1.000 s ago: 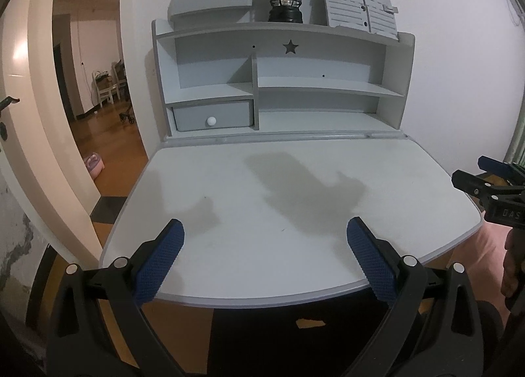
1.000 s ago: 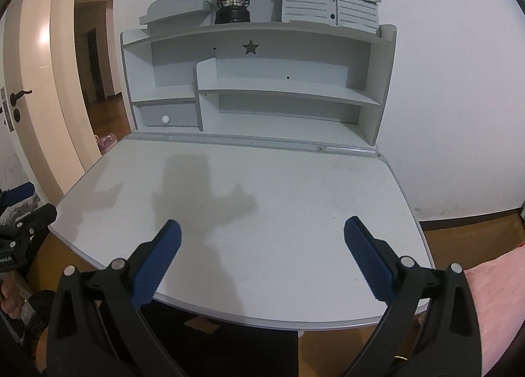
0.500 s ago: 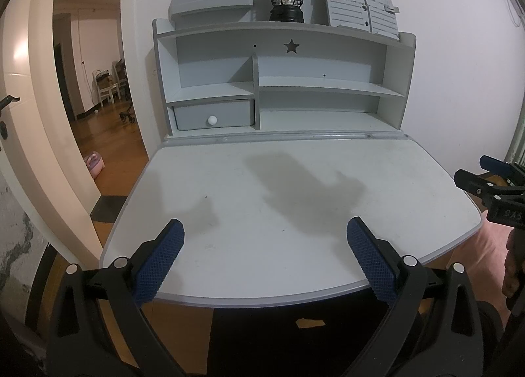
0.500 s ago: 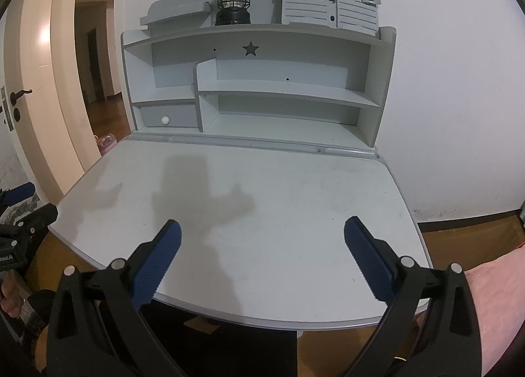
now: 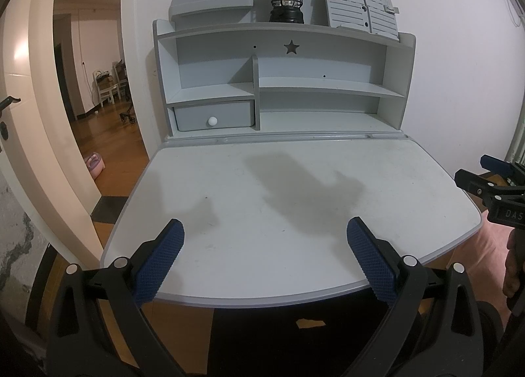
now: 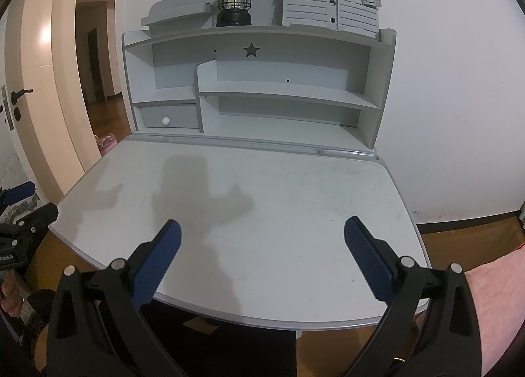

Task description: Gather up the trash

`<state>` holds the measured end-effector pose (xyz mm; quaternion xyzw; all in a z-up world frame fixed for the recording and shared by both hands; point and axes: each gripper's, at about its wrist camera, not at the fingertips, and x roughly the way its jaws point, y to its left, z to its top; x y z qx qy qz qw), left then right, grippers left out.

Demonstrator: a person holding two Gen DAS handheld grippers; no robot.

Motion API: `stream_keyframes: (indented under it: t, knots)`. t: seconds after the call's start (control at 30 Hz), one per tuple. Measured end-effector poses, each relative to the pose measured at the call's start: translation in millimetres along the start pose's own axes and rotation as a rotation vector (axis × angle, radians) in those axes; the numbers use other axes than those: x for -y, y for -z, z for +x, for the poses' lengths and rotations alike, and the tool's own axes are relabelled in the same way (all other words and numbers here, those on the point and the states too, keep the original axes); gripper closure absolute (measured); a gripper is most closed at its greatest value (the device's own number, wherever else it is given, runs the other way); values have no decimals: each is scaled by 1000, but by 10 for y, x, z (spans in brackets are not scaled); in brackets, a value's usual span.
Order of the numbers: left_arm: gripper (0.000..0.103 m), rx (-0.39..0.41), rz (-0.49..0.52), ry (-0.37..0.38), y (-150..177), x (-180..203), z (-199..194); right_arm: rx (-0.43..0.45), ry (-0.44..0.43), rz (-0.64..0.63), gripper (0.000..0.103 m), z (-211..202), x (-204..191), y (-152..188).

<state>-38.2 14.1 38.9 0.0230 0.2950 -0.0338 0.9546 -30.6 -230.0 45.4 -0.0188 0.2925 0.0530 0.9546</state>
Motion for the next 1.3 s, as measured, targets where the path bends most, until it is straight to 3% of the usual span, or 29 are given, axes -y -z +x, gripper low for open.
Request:
stream_keyframes:
  t: [1.3]
  knots:
    - [7, 18, -6, -27, -8, -18, -102, 6, -3, -5, 7, -26, 20, 0]
